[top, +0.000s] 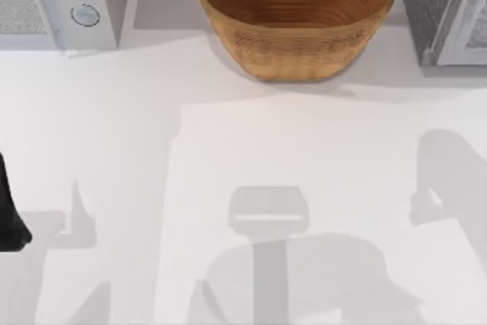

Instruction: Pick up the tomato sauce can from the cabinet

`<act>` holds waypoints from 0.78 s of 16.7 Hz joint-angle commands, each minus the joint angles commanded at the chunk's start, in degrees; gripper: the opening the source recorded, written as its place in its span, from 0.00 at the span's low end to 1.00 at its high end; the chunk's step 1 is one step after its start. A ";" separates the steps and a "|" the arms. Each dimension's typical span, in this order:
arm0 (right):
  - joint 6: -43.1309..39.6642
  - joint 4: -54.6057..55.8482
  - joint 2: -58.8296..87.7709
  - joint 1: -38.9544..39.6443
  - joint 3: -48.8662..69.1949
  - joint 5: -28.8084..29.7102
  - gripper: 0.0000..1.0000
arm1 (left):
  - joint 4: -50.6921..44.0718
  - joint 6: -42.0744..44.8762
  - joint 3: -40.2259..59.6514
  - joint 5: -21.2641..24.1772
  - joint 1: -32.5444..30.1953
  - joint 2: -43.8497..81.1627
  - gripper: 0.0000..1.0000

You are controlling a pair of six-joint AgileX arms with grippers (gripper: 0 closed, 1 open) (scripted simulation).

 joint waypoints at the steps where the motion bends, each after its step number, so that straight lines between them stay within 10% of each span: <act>1: 0.09 2.46 3.17 0.98 0.47 -0.07 0.00 | 0.00 0.00 0.00 0.00 0.00 0.00 1.00; 13: 0.63 33.24 41.91 13.45 6.83 -1.41 0.00 | 0.00 0.00 0.00 0.00 0.00 0.00 1.00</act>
